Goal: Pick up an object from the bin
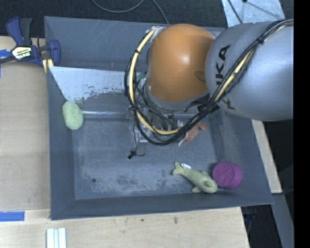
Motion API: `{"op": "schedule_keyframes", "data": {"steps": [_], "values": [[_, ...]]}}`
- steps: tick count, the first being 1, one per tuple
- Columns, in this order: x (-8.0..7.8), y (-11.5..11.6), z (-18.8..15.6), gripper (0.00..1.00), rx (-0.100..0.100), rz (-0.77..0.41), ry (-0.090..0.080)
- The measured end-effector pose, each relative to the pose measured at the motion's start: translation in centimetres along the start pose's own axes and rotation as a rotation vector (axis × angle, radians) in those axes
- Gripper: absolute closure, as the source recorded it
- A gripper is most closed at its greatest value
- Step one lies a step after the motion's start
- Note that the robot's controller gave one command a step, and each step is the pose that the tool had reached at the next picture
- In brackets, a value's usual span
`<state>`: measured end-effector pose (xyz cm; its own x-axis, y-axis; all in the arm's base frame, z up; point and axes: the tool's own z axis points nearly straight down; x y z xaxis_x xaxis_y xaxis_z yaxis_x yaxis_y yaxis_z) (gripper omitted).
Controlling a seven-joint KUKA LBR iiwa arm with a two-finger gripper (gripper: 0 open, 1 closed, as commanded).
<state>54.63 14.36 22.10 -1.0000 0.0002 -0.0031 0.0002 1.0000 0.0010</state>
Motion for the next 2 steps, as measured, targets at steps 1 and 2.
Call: {"op": "schedule_keyframes", "data": {"steps": [1,2], "values": [[-6.7,-4.3,5.6,0.00,-0.001,-0.012,-0.008],[-9.5,-6.1,8.5,0.00,0.001,-0.014,-0.001]]}}
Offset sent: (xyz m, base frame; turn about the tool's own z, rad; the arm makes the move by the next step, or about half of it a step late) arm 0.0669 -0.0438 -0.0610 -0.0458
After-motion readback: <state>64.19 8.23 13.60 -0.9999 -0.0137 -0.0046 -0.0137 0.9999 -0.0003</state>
